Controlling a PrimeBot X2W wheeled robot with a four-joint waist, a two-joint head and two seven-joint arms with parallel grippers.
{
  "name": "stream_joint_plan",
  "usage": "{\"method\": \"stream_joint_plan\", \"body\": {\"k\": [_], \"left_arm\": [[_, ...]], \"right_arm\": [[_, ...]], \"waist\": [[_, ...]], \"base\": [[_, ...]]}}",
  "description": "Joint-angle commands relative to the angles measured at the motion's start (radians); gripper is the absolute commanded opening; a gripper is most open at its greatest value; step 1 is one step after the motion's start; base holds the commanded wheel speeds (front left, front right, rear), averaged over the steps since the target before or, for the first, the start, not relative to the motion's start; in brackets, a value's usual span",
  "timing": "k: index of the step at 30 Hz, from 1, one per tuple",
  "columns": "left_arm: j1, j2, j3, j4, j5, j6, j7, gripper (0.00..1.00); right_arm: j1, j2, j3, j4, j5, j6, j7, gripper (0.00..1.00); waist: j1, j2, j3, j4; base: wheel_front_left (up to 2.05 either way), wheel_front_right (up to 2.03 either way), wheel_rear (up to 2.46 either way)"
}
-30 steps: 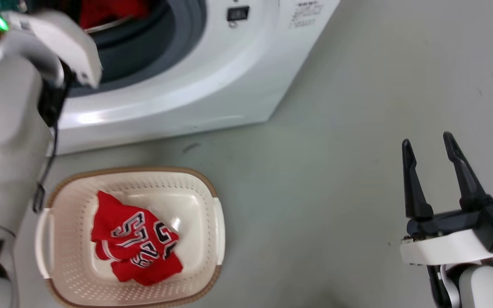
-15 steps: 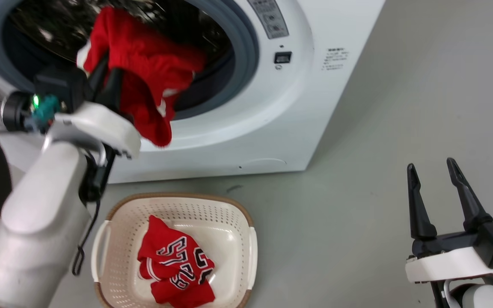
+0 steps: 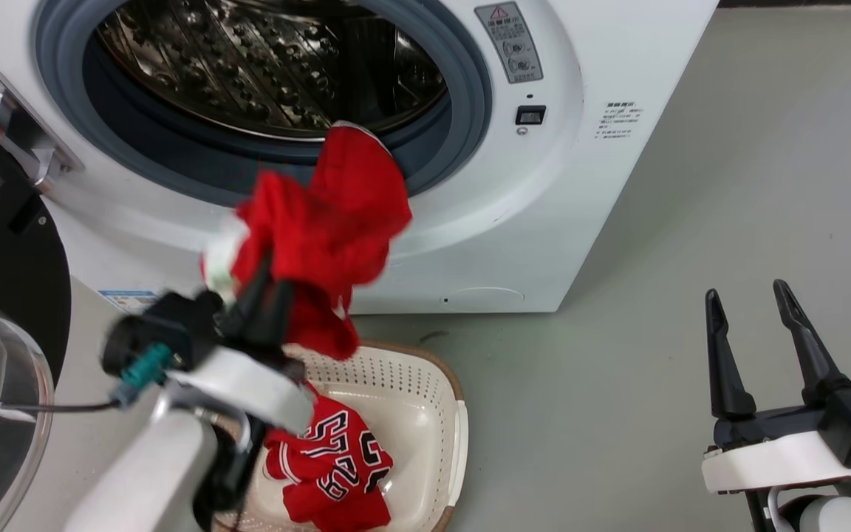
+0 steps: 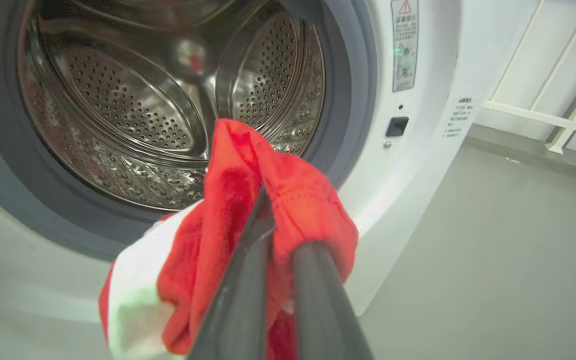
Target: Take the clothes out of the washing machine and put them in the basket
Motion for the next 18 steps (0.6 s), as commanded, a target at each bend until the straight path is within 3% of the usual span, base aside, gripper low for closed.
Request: {"method": "stream_joint_plan", "body": {"k": [1, 8, 14, 18], "left_arm": [[0.032, -0.003, -0.014, -0.011, -0.014, -0.014, 0.009, 0.00], [0.080, 0.012, -0.104, 0.090, 0.000, -0.069, 0.075, 0.00], [0.062, -0.031, -0.193, 0.262, -0.040, -0.156, 0.199, 0.00], [0.014, -0.052, -0.240, 0.359, -0.041, -0.188, 0.262, 0.00]], "right_arm": [[-0.006, 0.000, 0.003, -0.003, -0.009, -0.001, -0.002, 1.00], [-0.030, 0.001, 0.000, -0.007, -0.018, -0.001, -0.002, 1.00], [-0.055, 0.001, -0.005, -0.013, -0.020, -0.001, -0.002, 1.00], [-0.076, 0.001, 0.000, -0.021, -0.018, -0.001, -0.002, 1.00]], "waist": [[0.0001, 0.0000, 0.015, -0.002], [0.0001, 0.0000, 0.089, -0.015], [0.0001, 0.0000, 0.168, -0.035], [0.0001, 0.0000, 0.225, -0.050]], "base": [[0.00, 0.00, 0.00], [0.00, 0.00, 0.00], [0.00, 0.00, 0.00], [0.00, 0.00, 0.00]]}}
